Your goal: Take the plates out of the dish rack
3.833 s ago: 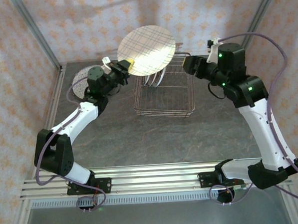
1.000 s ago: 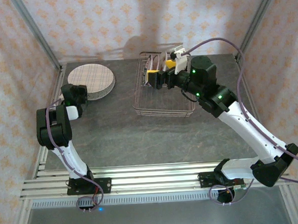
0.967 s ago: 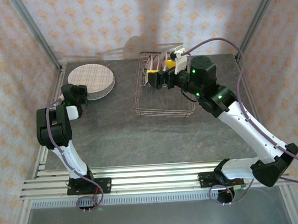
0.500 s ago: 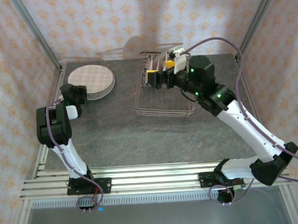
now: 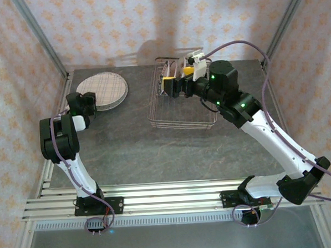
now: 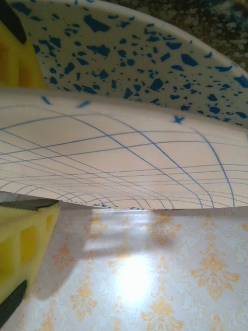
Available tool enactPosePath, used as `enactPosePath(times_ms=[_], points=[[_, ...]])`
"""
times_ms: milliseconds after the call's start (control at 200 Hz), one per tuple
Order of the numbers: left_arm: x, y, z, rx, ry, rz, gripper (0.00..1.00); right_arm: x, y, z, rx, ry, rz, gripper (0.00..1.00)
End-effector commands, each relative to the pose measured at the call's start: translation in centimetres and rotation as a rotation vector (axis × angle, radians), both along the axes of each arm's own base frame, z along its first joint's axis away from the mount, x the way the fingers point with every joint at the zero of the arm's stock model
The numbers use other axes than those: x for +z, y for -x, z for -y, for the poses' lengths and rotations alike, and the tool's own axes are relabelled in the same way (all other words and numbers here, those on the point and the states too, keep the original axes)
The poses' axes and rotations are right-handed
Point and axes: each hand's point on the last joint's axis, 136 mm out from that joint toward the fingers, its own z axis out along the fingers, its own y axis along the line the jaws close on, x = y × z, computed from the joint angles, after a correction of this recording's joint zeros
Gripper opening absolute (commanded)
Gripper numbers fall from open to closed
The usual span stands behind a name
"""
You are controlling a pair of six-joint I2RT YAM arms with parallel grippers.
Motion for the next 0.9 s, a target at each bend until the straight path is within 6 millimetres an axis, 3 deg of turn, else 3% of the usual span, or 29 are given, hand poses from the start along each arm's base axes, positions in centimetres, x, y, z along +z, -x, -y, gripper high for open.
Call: enactPosePath(times_ms=[0, 170, 686, 706, 891], points=[[2.6, -0.4, 0.0, -0.037, -0.022, 0.009, 0.45, 2.1, 0.3, 0.4, -0.015, -0.034, 0.027, 0.99], [2.6, 0.2, 0.2, -0.063, -0.027, -0.074, 0.62, 1.9, 0.4, 0.5, -0.021, -0.033, 0.019, 0.99], [1.9, 0.3, 1.0, -0.147, -0.016, -0.237, 0.65, 2.1, 0.8, 0.9, -0.026, -0.047, 0.014, 0.99], [0.6, 0.3, 1.0, -0.149, -0.004, -0.268, 0.65, 2.0, 0.8, 0.9, -0.027, -0.047, 0.013, 0.99], [-0.2, 0.5, 1.3, -0.155, 0.02, -0.308, 0.67, 2.1, 1.0, 1.1, -0.032, -0.048, 0.012, 0.99]])
